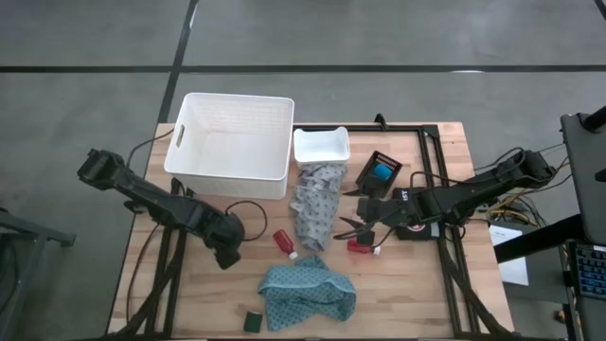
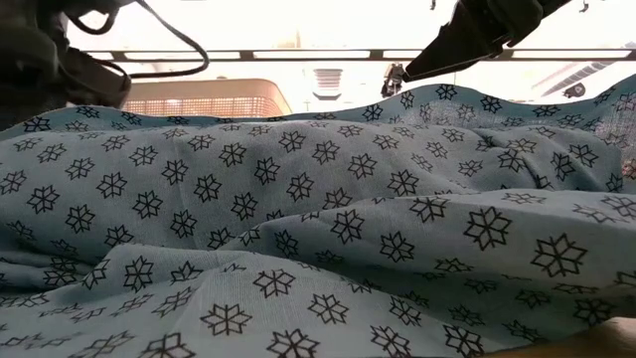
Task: Pick & Place Medicine items
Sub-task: Put the light blue bandage into the black bin
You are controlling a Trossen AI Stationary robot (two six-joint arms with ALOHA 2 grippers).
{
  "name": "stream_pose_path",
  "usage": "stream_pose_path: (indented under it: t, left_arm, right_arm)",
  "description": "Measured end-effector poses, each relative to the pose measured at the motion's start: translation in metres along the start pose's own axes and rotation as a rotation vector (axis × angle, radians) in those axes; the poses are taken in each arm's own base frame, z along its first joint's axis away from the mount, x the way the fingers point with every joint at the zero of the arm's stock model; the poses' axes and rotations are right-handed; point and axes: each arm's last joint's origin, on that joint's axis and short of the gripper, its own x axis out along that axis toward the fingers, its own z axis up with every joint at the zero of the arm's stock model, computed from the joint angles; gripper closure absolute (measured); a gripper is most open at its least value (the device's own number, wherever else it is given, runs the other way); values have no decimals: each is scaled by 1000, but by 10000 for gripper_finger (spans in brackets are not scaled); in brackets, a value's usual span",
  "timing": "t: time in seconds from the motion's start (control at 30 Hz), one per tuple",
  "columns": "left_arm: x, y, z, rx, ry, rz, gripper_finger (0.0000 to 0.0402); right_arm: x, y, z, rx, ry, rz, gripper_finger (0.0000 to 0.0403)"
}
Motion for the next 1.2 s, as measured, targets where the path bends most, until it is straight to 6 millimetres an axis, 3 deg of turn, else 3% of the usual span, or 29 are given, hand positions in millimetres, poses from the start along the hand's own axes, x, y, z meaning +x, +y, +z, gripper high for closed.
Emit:
stream_pose_path:
  t: [0.5, 0.87, 1.2]
  left_arm:
    - [-21, 9, -1, 26, -109, 229, 197]
    - [4, 21, -3, 18, -123, 256, 197]
    - [15, 26, -4, 15, -127, 251, 218]
  right_arm:
    - [0, 0, 0, 0, 0, 0, 83]
    - [0, 0, 0, 0, 0, 0, 83]
    - [0, 0, 0, 0, 0, 0, 83]
